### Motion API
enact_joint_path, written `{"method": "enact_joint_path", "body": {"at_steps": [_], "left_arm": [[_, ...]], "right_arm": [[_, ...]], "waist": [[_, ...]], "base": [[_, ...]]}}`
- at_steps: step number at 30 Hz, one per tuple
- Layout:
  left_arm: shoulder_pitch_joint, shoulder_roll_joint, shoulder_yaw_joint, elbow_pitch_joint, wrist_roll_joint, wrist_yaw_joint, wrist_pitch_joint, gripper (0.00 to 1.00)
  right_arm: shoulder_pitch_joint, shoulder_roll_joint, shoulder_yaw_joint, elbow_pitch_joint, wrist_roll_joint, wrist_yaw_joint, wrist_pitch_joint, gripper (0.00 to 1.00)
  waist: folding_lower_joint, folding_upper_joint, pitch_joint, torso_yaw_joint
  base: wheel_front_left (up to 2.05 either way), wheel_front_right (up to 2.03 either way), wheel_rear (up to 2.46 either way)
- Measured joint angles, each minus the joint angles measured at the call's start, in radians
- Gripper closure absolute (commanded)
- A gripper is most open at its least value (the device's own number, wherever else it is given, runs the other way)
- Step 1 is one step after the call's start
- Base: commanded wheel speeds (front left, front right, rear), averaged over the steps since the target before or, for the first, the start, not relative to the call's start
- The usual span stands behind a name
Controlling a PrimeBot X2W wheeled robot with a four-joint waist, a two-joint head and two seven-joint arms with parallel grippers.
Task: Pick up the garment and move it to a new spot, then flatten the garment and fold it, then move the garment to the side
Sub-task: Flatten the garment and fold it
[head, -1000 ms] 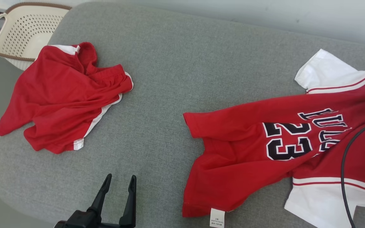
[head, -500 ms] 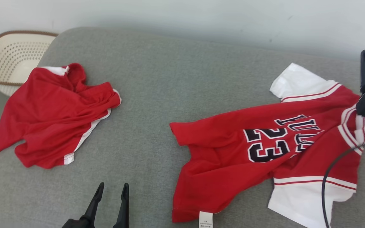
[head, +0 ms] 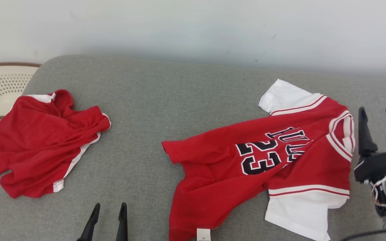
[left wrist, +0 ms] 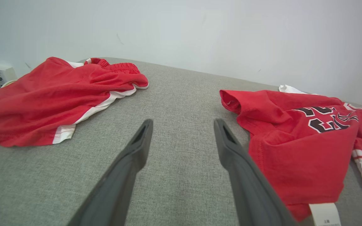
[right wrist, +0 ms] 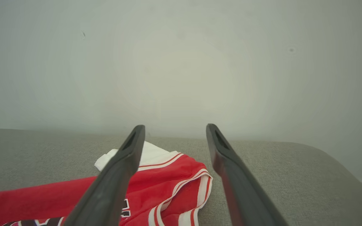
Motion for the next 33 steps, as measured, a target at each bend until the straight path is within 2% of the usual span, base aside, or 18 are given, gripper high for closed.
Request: {"method": "enact_joint_path", "body": {"at_steps": [8,14,24,33], "left_arm": [[0.018,0.000,0.009,-0.004,0.007,-0.004,0.000,0.00],[0.034,0.000,0.026,-0.003,0.024,-0.004,0.000,0.00],[0.043,0.000,0.045,-0.024,0.051,0.006,0.000,0.00],[0.057,0.000,0.069,-0.033,0.077,0.010,0.000,0.00]], "right_arm": [[0.231,0.129,-0.136,-0.230,-0.087,0.000,0.000,0.00],[0.379,0.220,-0.170,-0.352,-0.134,0.000,0.000,0.00],[0.515,0.309,-0.135,-0.464,-0.165,0.000,0.000,0.00],[0.564,0.341,-0.133,-0.466,-0.180,0.000,0.000,0.00]], "waist": [[0.0000,0.0001,-0.043,-0.034],[0.0000,0.0000,-0.072,-0.056],[0.0001,0.0001,-0.100,-0.097],[0.0001,0.0001,-0.107,-0.134]], "base": [[0.00,0.00,0.00],[0.00,0.00,0.00],[0.00,0.00,0.00],[0.00,0.00,0.00]]}}
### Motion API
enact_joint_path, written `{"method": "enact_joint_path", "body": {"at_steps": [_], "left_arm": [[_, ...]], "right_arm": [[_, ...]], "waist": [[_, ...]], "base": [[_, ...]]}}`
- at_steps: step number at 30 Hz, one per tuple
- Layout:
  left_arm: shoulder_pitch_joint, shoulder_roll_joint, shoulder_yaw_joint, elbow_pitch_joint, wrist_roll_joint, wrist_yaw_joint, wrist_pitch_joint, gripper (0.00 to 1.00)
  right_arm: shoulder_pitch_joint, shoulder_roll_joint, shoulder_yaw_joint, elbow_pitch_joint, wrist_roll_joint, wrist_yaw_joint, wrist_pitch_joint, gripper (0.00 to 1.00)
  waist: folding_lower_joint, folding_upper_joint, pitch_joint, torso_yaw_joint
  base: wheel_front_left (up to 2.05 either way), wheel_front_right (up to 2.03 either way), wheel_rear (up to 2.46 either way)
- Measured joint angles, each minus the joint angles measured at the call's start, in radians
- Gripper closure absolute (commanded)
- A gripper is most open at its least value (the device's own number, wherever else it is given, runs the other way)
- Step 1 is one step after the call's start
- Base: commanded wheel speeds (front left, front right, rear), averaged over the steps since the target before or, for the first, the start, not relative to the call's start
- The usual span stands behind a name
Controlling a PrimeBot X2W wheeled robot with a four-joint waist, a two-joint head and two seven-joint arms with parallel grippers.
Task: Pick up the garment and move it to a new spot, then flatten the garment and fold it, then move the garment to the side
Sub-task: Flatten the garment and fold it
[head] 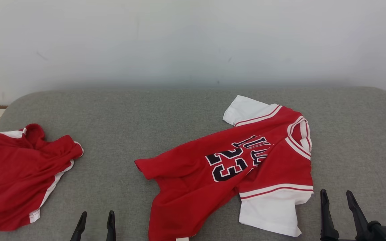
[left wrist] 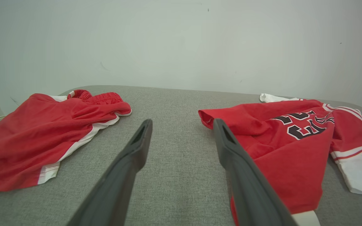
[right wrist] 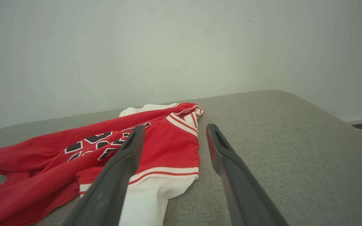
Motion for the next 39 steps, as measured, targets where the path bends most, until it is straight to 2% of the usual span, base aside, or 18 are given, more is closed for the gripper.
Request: {"method": "enact_joint_path", "body": {"at_steps": [30,39], "left_arm": [[0.000,0.000,-0.001,0.016,0.008,-0.011,0.000,0.00],[0.006,-0.001,-0.082,0.077,-0.022,-0.070,0.000,0.00]], "right_arm": [[-0.011,-0.002,0.018,0.041,-0.015,0.000,0.000,0.00],[-0.012,-0.026,0.048,0.141,0.019,0.000,0.026,0.00]], "waist": [[0.0001,0.0000,0.006,-0.017],[0.0001,0.0001,0.008,-0.022]], "base": [[0.00,0.00,0.00],[0.00,0.00,0.00]]}}
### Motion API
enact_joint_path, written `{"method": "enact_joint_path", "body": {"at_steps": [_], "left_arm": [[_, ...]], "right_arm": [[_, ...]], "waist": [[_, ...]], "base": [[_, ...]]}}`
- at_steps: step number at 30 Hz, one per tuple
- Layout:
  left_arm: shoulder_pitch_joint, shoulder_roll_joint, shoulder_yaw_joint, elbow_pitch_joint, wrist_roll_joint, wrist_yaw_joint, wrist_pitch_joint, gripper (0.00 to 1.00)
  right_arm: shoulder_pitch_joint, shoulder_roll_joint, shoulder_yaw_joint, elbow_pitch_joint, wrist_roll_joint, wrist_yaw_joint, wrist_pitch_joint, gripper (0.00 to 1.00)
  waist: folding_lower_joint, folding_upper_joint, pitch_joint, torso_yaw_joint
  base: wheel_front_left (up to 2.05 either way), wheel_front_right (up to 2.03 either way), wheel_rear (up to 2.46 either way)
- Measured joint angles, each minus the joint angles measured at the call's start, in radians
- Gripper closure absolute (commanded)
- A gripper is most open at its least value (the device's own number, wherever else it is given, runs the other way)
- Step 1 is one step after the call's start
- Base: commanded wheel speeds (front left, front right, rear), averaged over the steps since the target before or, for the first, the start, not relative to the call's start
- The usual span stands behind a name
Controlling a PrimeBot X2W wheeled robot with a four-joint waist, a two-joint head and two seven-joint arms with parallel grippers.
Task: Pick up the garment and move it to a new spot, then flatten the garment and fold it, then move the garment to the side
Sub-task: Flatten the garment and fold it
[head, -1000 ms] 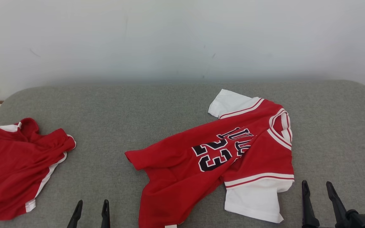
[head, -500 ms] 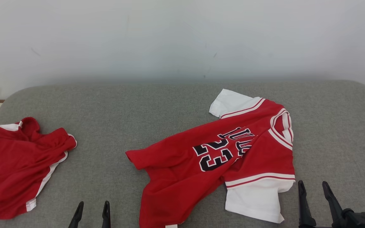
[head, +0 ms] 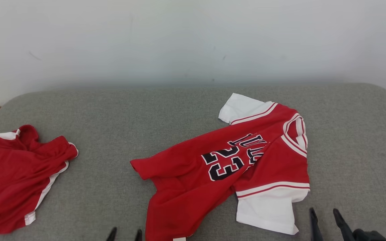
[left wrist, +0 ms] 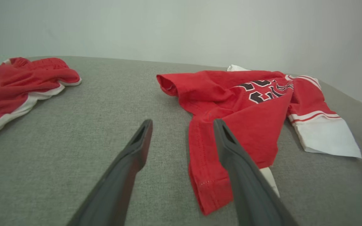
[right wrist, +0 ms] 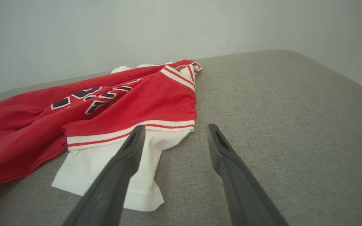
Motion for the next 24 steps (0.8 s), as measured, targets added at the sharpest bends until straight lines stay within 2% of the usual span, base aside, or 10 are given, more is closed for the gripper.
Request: {"method": "enact_joint_path", "body": {"at_steps": [5,9,24], "left_arm": [[-0.001,0.000,-0.072,0.089,-0.042,-0.027,0.000,0.00],[-0.019,0.000,-0.105,0.158,-0.078,-0.028,0.000,0.00],[-0.158,0.000,-0.148,0.332,-0.133,-0.033,0.000,0.00]], "right_arm": [[-0.005,-0.020,0.026,0.083,0.018,0.000,0.023,0.00],[-0.037,-0.029,0.052,0.145,0.026,0.000,0.027,0.00],[-0.161,-0.036,0.151,0.340,0.053,0.000,-0.001,0.00]], "waist": [[0.0000,0.0000,0.007,-0.004],[0.0000,0.0000,0.017,-0.008],[0.0000,0.0000,0.068,-0.017]], "base": [[0.00,0.00,0.00],[0.00,0.00,0.00],[0.00,0.00,0.00]]}}
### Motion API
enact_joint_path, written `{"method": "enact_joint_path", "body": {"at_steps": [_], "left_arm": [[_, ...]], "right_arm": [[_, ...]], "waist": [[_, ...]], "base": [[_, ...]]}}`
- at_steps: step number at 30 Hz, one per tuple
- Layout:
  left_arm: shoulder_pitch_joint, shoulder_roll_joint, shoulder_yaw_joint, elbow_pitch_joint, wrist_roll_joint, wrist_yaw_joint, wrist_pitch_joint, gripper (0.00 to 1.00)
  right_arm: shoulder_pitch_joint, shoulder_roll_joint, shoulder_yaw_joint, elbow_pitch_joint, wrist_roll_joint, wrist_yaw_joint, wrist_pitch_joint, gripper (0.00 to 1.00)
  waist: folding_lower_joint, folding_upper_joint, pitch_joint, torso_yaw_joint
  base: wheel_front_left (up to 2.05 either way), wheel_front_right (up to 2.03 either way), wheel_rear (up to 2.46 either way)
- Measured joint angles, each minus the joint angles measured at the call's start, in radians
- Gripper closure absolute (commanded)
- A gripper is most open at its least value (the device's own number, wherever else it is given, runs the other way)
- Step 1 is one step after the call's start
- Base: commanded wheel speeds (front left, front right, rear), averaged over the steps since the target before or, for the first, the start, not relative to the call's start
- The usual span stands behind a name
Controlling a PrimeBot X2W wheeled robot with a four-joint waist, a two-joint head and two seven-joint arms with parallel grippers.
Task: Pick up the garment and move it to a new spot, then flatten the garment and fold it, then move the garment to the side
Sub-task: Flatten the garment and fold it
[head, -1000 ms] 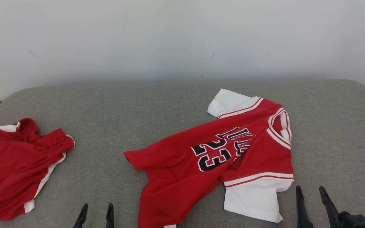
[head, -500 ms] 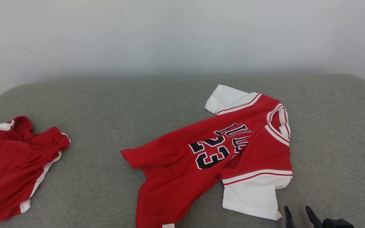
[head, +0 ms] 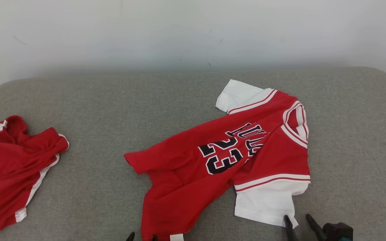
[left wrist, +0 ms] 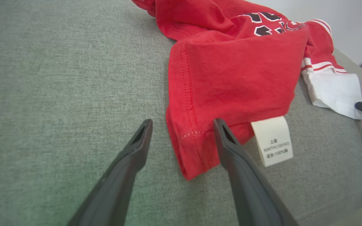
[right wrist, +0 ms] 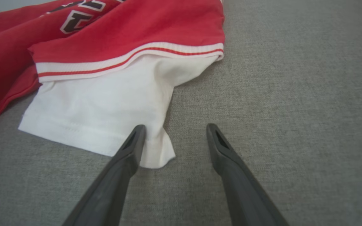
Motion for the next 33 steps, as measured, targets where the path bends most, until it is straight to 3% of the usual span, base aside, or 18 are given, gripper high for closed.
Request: {"method": "enact_joint_path", "body": {"at_steps": [9,10,11,12,13,14,15,16,17,21,26,33], "left_arm": [[-0.035,0.000,-0.035,0.028,-0.023,0.007,0.000,0.00],[-0.035,0.000,-0.039,0.029,-0.025,0.007,0.000,0.07],[-0.035,0.000,-0.043,0.031,-0.029,0.007,0.000,0.51],[-0.035,0.000,-0.048,0.035,-0.036,0.007,0.000,0.78],[-0.035,0.000,-0.053,0.041,-0.044,0.007,0.000,0.85],[-0.035,0.000,-0.057,0.048,-0.047,0.007,0.000,0.73],[-0.034,0.000,-0.060,0.054,-0.051,0.007,0.000,0.71],[-0.035,0.000,-0.063,0.065,-0.061,0.006,0.000,0.95],[-0.034,0.000,-0.067,0.080,-0.066,0.006,0.000,1.00],[-0.037,0.000,-0.071,0.096,-0.067,0.006,0.000,1.00],[-0.030,0.000,-0.028,0.016,-0.060,0.021,0.000,1.00],[0.049,0.001,0.057,-0.145,-0.005,0.031,0.000,1.00]], "right_arm": [[-0.027,-0.001,0.053,0.068,0.030,0.000,-0.016,0.00],[-0.030,-0.001,0.058,0.075,0.036,0.000,-0.016,0.00],[-0.034,-0.002,0.063,0.082,0.041,0.000,-0.016,0.00],[-0.039,-0.002,0.066,0.092,0.046,0.000,-0.015,0.05],[-0.042,-0.002,0.072,0.102,0.051,0.000,-0.012,0.14],[-0.044,-0.002,0.077,0.106,0.056,-0.001,-0.010,0.51],[-0.046,-0.002,0.082,0.111,0.060,-0.001,-0.010,0.57],[-0.049,-0.001,0.089,0.119,0.063,-0.001,-0.007,1.00],[-0.053,0.000,0.098,0.126,0.069,-0.001,-0.006,1.00],[-0.063,0.002,0.111,0.141,0.081,0.000,-0.007,1.00],[-0.061,-0.005,0.102,0.123,0.105,0.000,-0.016,1.00],[0.033,-0.066,0.065,-0.032,0.213,0.000,-0.016,1.00]], "waist": [[0.0000,0.0000,0.003,0.003],[0.0000,0.0000,0.001,0.003],[0.0000,0.0000,0.000,0.002],[0.0000,0.0000,-0.001,0.002],[0.0000,0.0000,-0.002,0.002],[0.0000,0.0000,-0.004,0.002],[0.0000,-0.0001,-0.005,0.002],[0.0000,0.0000,-0.006,0.002],[-0.0001,-0.0001,-0.007,0.003],[0.0000,0.0000,-0.010,0.005],[0.0000,0.0000,-0.019,0.004],[0.0000,0.0000,-0.036,0.006]], "base": [[0.00,0.00,0.00],[0.00,0.00,0.00],[0.00,0.00,0.00],[0.00,0.00,0.00],[0.00,0.00,0.00],[0.00,0.00,0.00],[0.00,0.00,0.00],[0.00,0.00,0.00],[0.00,0.00,0.00],[0.00,0.00,0.00],[0.00,0.00,0.00],[0.00,0.00,0.00]]}}
